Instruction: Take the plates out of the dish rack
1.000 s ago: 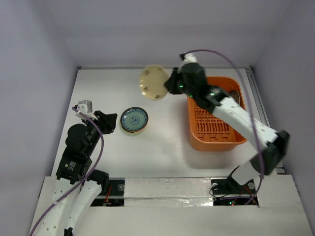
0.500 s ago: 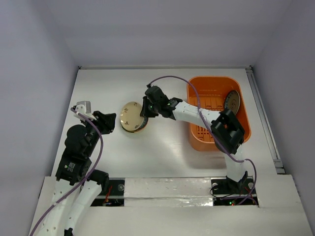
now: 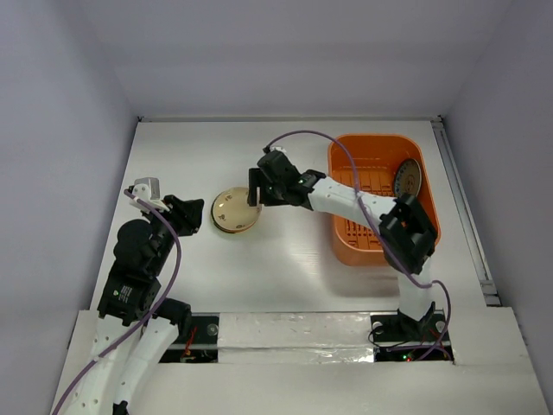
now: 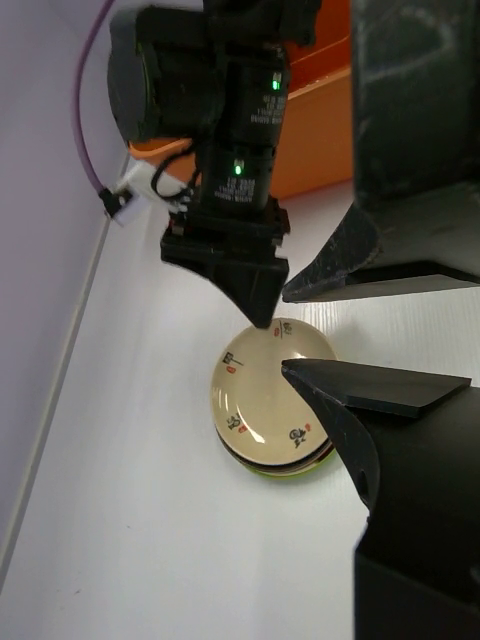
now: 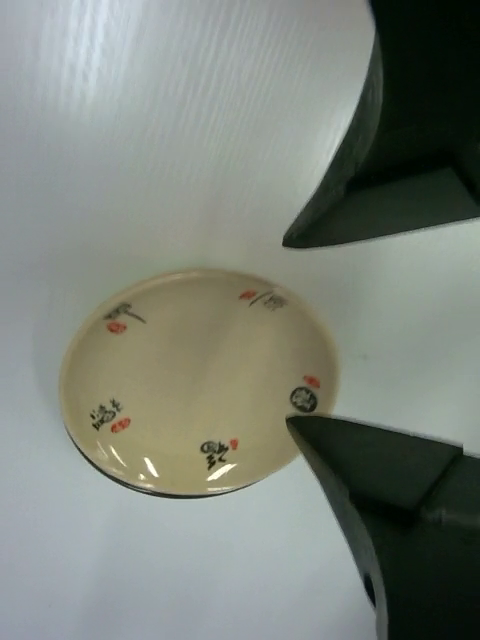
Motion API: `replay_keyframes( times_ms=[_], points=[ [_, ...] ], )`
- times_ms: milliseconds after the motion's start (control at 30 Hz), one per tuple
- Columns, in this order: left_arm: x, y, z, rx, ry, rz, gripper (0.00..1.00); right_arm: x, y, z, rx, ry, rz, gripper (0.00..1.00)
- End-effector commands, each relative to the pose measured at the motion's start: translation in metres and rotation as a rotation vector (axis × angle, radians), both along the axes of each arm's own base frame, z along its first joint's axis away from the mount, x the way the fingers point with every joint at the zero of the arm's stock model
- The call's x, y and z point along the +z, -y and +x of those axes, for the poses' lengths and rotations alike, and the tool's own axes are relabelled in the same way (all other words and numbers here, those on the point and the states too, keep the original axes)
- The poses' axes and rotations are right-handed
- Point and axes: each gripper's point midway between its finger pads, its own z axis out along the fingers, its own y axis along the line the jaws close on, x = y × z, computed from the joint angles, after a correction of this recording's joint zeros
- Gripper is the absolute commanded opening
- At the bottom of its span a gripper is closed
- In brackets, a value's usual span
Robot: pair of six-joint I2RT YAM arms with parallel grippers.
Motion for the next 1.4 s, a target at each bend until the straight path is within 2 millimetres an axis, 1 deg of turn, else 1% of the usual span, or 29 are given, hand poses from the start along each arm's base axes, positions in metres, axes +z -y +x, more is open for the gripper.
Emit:
replay_keyframes(
  times_ms=[0, 33, 67, 100, 133, 167, 200, 233, 267, 300, 333, 367, 400, 467, 500, 533, 600, 633, 667, 700, 733, 767, 867, 1000, 1067, 1167, 1200, 1233, 1367],
  points=[
    [0.007, 0.001, 0.000, -0.002, 0.035, -0.010, 0.27, 0.092, 0.041, 0.001, -0.085, 0.200, -0.024, 0.66],
    [0.007, 0.001, 0.000, -0.001, 0.034, -0.011, 0.27, 0.105, 0.061, 0.006, -0.158, 0.252, -0.060, 0.53],
    [0.008, 0.001, 0.000, -0.001, 0.037, -0.012, 0.27, 0.116, 0.076, 0.006, -0.201, 0.285, -0.081, 0.25],
    [0.008, 0.001, 0.000, -0.003, 0.037, -0.012, 0.27, 0.116, 0.103, 0.006, -0.258, 0.290, -0.138, 0.14],
    [0.008, 0.001, 0.000, -0.003, 0.040, -0.013, 0.27, 0.140, 0.126, 0.002, -0.311, 0.328, -0.129, 0.07],
    [0.008, 0.001, 0.000, -0.003, 0.039, -0.013, 0.27, 0.147, 0.158, 0.010, -0.400, 0.353, -0.170, 0.00],
    [0.009, 0.001, -0.001, -0.003, 0.043, -0.014, 0.27, 0.147, 0.181, 0.007, -0.440, 0.350, -0.209, 0.00],
    [0.009, 0.001, -0.001, -0.005, 0.043, -0.014, 0.27, 0.152, 0.213, 0.002, -0.515, 0.369, -0.246, 0.00],
    [0.009, 0.001, -0.001, -0.005, 0.046, -0.015, 0.27, 0.150, 0.250, 0.008, -0.606, 0.359, -0.281, 0.00],
    [0.010, 0.001, -0.002, -0.005, 0.049, -0.016, 0.27, 0.145, 0.276, 0.004, -0.657, 0.340, -0.326, 0.00],
    [0.010, 0.001, -0.002, -0.005, 0.049, -0.015, 0.27, 0.134, 0.302, 0.000, -0.706, 0.319, -0.367, 0.00],
    [0.010, 0.001, -0.002, -0.006, 0.050, -0.017, 0.27, 0.139, 0.323, -0.006, -0.743, 0.327, -0.368, 0.00],
    [0.010, 0.001, -0.002, -0.005, 0.050, -0.016, 0.27, 0.137, 0.352, -0.005, -0.814, 0.317, -0.384, 0.00],
    [0.010, 0.003, -0.003, -0.014, 0.049, -0.016, 0.27, 0.131, 0.378, -0.013, -0.849, 0.296, -0.398, 0.00],
    [0.010, 0.003, -0.002, -0.014, 0.047, -0.016, 0.27, 0.129, 0.395, -0.014, -0.888, 0.284, -0.411, 0.01],
    [0.009, 0.005, -0.003, -0.022, 0.045, -0.013, 0.26, 0.125, 0.401, -0.016, -0.895, 0.272, -0.413, 0.13],
    [0.008, 0.007, -0.002, -0.031, 0.038, -0.010, 0.27, 0.115, 0.415, -0.018, -0.902, 0.232, -0.447, 0.27],
    [0.007, 0.007, -0.002, -0.029, 0.036, -0.010, 0.27, 0.111, 0.426, -0.019, -0.930, 0.216, -0.464, 0.37],
    [0.007, 0.007, -0.002, -0.029, 0.033, -0.009, 0.27, 0.107, 0.432, -0.020, -0.930, 0.200, -0.480, 0.52],
    [0.006, 0.009, -0.002, -0.039, 0.032, -0.007, 0.27, 0.101, 0.436, -0.020, -0.932, 0.180, -0.486, 0.53],
    [0.006, 0.010, -0.002, -0.040, 0.030, -0.009, 0.27, 0.094, 0.439, -0.019, -0.933, 0.158, -0.499, 0.53],
    [0.006, 0.012, -0.003, -0.049, 0.031, -0.009, 0.27, 0.091, 0.445, -0.019, -0.941, 0.148, -0.504, 0.51],
    [0.005, 0.012, -0.003, -0.046, 0.026, -0.007, 0.27, 0.085, 0.448, -0.017, -0.936, 0.136, -0.513, 0.45],
    [0.005, 0.014, -0.003, -0.056, 0.025, -0.005, 0.27, 0.076, 0.457, -0.013, -0.945, 0.112, -0.531, 0.40],
    [0.004, 0.014, -0.003, -0.055, 0.021, -0.006, 0.27, 0.071, 0.454, -0.006, -0.921, 0.106, -0.535, 0.37],
    [0.004, 0.014, -0.002, -0.055, 0.019, -0.004, 0.27, 0.067, 0.457, 0.002, -0.918, 0.099, -0.548, 0.36],
    [0.003, 0.014, -0.002, -0.054, 0.017, -0.004, 0.27, 0.062, 0.458, 0.005, -0.915, 0.089, -0.561, 0.36],
    [0.003, 0.014, -0.002, -0.054, 0.016, -0.003, 0.27, 0.060, 0.462, 0.006, -0.926, 0.084, -0.567, 0.35],
    [0.003, 0.013, -0.001, -0.048, 0.016, -0.003, 0.27, 0.052, 0.463, 0.014, -0.925, 0.068, -0.566, 0.32]
  ],
)
